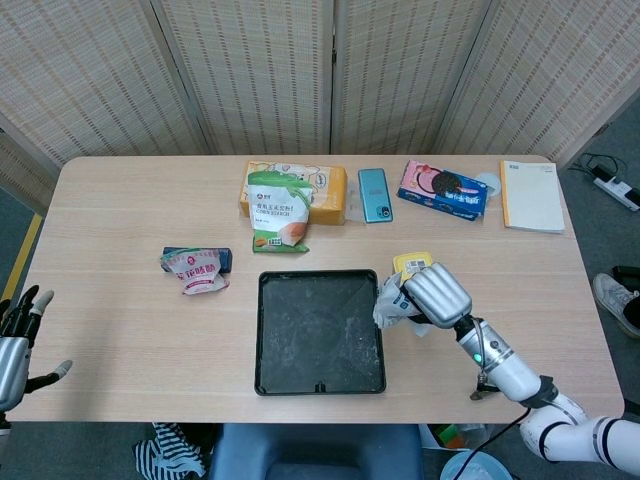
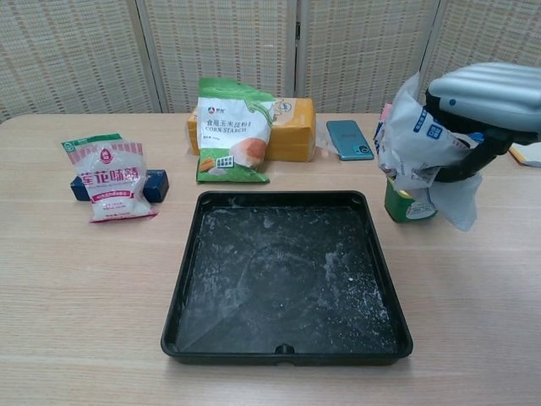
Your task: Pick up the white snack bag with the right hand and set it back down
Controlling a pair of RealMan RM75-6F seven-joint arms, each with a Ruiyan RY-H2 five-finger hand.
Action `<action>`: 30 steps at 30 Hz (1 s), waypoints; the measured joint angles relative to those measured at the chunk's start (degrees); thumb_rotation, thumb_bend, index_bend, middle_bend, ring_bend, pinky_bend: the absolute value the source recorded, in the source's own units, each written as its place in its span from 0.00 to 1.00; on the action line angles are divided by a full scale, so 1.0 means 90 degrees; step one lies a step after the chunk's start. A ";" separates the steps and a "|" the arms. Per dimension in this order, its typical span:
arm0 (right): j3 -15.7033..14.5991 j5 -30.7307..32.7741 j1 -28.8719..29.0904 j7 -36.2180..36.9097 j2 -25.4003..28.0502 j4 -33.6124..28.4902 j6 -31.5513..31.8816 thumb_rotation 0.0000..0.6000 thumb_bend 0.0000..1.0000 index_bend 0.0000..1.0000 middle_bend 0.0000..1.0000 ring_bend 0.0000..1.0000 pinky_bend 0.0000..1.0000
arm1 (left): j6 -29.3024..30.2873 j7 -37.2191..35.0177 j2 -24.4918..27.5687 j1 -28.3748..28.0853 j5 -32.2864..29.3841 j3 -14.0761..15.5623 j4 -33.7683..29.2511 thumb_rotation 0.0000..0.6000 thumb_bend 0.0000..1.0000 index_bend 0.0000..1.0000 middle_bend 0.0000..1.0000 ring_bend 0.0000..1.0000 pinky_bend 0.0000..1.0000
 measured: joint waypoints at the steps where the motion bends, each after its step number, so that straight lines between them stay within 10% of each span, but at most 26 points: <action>1: -0.0017 0.0081 -0.0059 0.0285 0.0038 0.0010 -0.0006 1.00 0.35 0.92 0.85 1.00 1.00 | -0.0006 0.0014 -0.0006 -0.0003 -0.0001 0.0001 -0.0002 1.00 0.18 0.00 0.00 0.19 0.09; 16: -0.0458 0.0417 -0.0235 -0.0183 0.1222 -0.0075 -0.0671 1.00 0.35 0.92 0.85 1.00 1.00 | -0.0088 0.0224 -0.0086 -0.0053 0.0013 0.0033 -0.0030 1.00 0.18 0.00 0.00 0.19 0.09; 30: -0.0756 0.0897 -0.0334 -0.0732 0.0573 0.0929 -0.1281 1.00 0.35 0.92 0.85 1.00 1.00 | -0.0113 0.0213 -0.0082 -0.0071 0.0014 0.0039 -0.0034 1.00 0.18 0.00 0.00 0.19 0.09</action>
